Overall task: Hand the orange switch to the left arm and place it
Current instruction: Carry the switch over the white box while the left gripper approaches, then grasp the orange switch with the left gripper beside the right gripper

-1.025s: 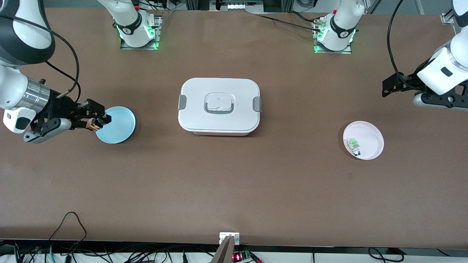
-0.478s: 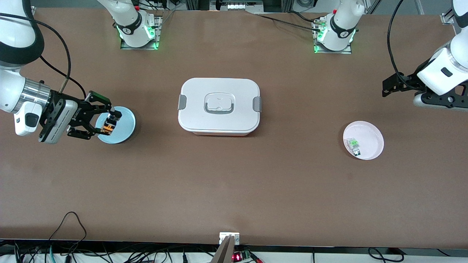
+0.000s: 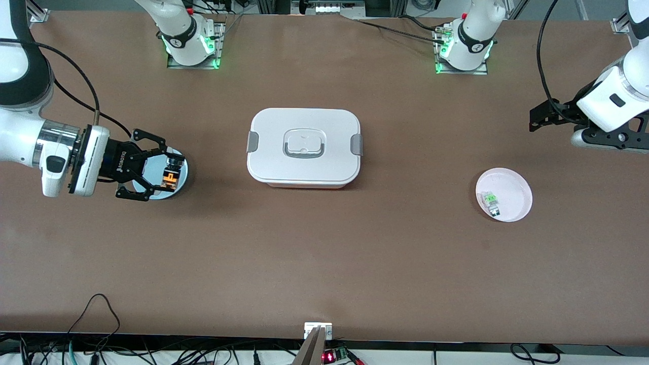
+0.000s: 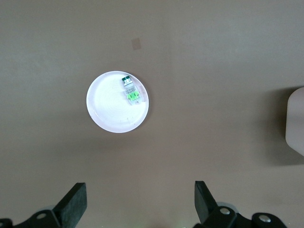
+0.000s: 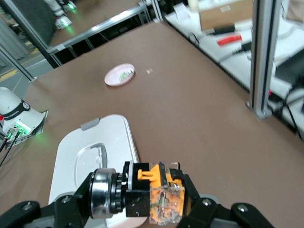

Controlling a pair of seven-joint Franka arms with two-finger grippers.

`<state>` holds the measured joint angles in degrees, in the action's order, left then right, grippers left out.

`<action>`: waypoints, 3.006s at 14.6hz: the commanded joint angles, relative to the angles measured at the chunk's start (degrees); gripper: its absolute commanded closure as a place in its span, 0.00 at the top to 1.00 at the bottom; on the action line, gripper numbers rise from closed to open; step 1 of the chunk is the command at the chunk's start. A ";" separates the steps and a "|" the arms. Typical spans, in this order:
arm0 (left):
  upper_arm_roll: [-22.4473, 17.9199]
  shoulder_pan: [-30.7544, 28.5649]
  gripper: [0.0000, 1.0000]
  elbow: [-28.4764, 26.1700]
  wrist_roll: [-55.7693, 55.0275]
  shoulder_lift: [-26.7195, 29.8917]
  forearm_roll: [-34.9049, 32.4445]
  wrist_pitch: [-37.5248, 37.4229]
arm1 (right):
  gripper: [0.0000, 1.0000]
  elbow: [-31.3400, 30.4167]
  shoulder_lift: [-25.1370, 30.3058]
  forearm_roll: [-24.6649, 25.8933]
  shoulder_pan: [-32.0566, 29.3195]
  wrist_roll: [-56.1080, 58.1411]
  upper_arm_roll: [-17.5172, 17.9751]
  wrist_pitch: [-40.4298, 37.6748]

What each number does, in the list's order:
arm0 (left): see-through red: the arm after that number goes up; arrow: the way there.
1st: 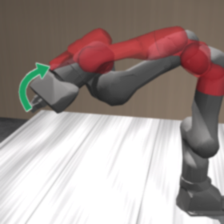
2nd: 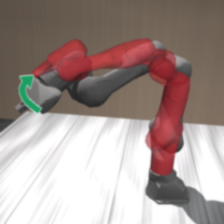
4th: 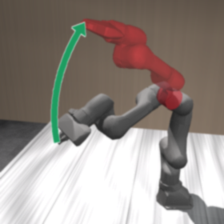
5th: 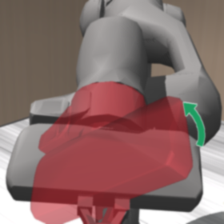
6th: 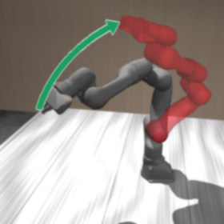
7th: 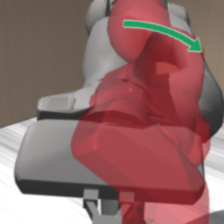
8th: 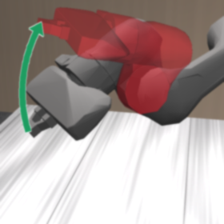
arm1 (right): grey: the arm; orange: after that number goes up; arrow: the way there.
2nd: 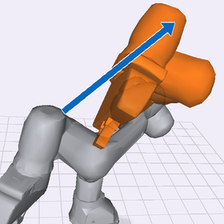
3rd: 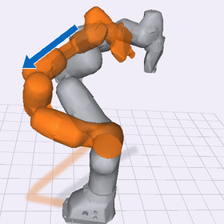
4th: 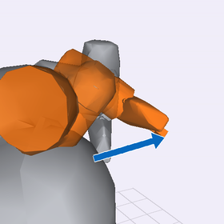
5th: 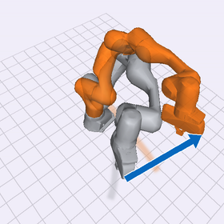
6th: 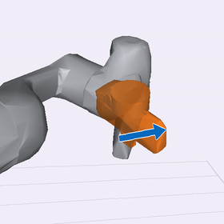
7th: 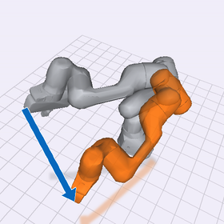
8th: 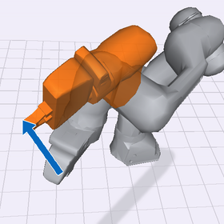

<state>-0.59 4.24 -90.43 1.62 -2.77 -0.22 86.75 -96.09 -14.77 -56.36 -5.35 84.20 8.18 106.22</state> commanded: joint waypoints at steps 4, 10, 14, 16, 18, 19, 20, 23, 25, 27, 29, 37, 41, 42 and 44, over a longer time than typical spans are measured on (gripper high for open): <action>-0.11 -0.02 1.00 1.83 0.58 -0.75 0.31 -2.89 | 0.35 -0.85 0.09 -9.98 1.66 9.22 2.18 -0.49; -0.11 0.06 1.00 1.66 0.58 -0.84 1.71 -6.14 | 0.35 -2.43 -2.19 -18.60 5.17 18.88 2.63 2.59; -0.11 -0.11 1.00 1.57 0.66 -0.84 4.26 -10.45 | 0.36 -2.43 -3.95 -24.30 8.06 23.81 2.63 2.59; -0.03 -0.02 1.00 1.48 0.66 -1.45 6.45 -12.20 | 0.36 -2.43 -4.13 -25.55 9.47 23.99 2.63 4.16; -0.03 -0.02 1.00 1.48 0.75 -2.15 9.52 -15.36 | 0.36 -2.43 -4.13 -25.99 10.70 24.43 2.72 6.01; -0.11 -0.02 1.00 1.48 0.67 -2.68 10.93 -16.77 | 0.36 -2.43 -4.04 -26.86 11.14 24.52 2.72 6.36; -0.11 0.24 1.00 1.31 0.66 -3.03 11.73 -17.92 | 0.36 -2.43 -3.95 -27.74 11.58 24.87 3.24 6.63; -0.03 0.77 1.00 0.52 1.01 -3.12 16.45 -19.86 | 0.36 -2.43 -3.69 -29.41 11.59 25.22 5.61 8.82; -0.03 -0.11 1.00 0.25 4.69 -3.47 25.31 -19.34 | 0.36 -2.43 -3.60 -30.21 11.76 25.92 6.05 9.62; -0.11 -1.33 1.00 0.17 6.63 -4.35 34.10 -17.76 | 0.36 -2.43 -3.60 -30.30 12.90 26.10 6.14 11.80; -0.11 -1.61 1.00 -0.97 9.17 -4.70 41.66 -15.05 | 0.36 -2.43 -3.69 -31.08 14.22 26.01 7.37 15.05; -0.03 -0.03 1.00 -4.32 32.26 -13.56 77.78 0.78 | 0.36 -2.08 -4.13 -33.46 18.71 25.92 9.48 23.07; 2.07 3.22 1.00 -4.40 38.54 -16.83 87.73 9.20 | 0.36 -1.91 -4.22 -33.55 18.71 25.92 10.97 24.90; 3.48 3.75 1.00 -4.49 38.63 -16.83 88.54 13.41 | 0.36 -1.91 -4.22 -33.64 18.71 25.84 11.07 25.78; 6.20 3.84 1.00 -4.58 38.55 -16.92 89.94 19.31 | 0.36 -1.82 -4.57 -33.55 18.71 25.92 11.15 25.97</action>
<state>3.96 7.77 -95.11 39.01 -20.01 87.31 101.77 -98.30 -19.03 -88.38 13.50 108.97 18.59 130.96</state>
